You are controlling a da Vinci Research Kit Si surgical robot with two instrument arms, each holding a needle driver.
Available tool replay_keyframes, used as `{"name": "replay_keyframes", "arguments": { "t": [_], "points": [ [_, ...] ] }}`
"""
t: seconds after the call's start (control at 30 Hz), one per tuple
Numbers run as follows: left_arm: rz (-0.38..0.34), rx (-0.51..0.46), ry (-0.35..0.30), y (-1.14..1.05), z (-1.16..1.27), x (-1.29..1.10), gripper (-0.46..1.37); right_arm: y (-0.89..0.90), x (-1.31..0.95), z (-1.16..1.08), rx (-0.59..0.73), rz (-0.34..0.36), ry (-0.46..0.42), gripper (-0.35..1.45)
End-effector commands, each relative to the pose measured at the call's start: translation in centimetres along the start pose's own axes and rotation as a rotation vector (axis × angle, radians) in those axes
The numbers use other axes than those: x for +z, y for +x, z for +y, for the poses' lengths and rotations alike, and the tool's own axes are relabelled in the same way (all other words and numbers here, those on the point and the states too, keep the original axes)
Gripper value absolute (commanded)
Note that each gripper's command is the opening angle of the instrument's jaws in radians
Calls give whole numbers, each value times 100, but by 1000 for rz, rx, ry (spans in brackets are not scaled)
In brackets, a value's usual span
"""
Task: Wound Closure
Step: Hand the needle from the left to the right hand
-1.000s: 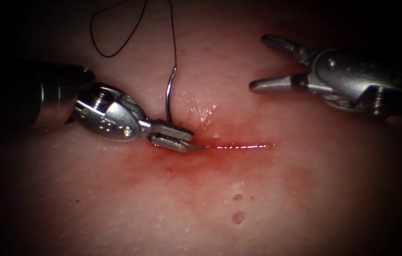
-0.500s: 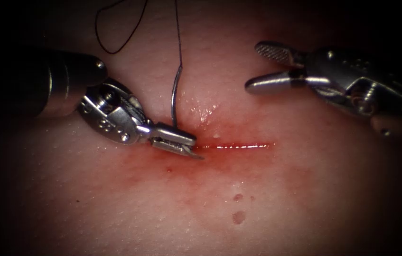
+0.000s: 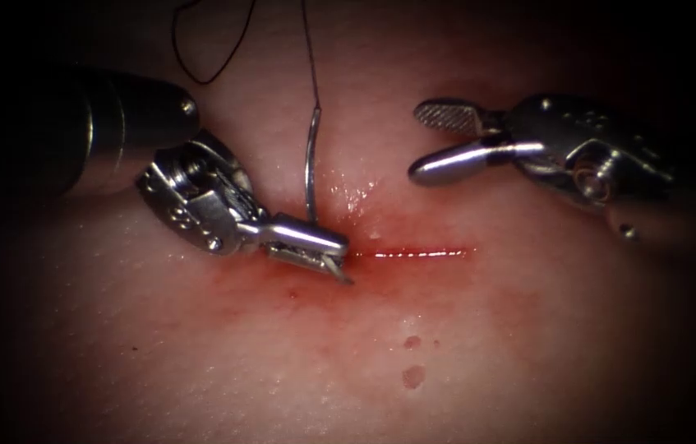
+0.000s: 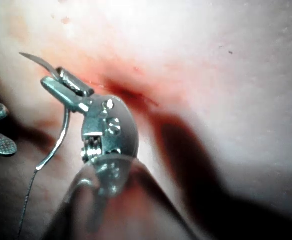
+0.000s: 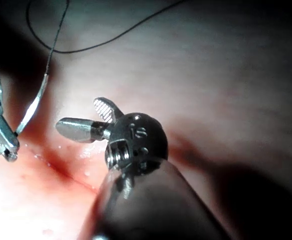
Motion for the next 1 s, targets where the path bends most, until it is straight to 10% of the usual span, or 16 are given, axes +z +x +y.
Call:
{"name": "replay_keyframes", "arguments": {
  "t": [0.03, 1.0],
  "points": [
    [4, 8, -3, 2, -1, 2, -35, 0, 2, -1, 12, 12, 26, 109],
    [35, 63, 5, 21, -9, 17, -35, -11, 51, -20, 149, 70, 208, 108]
  ]
}}
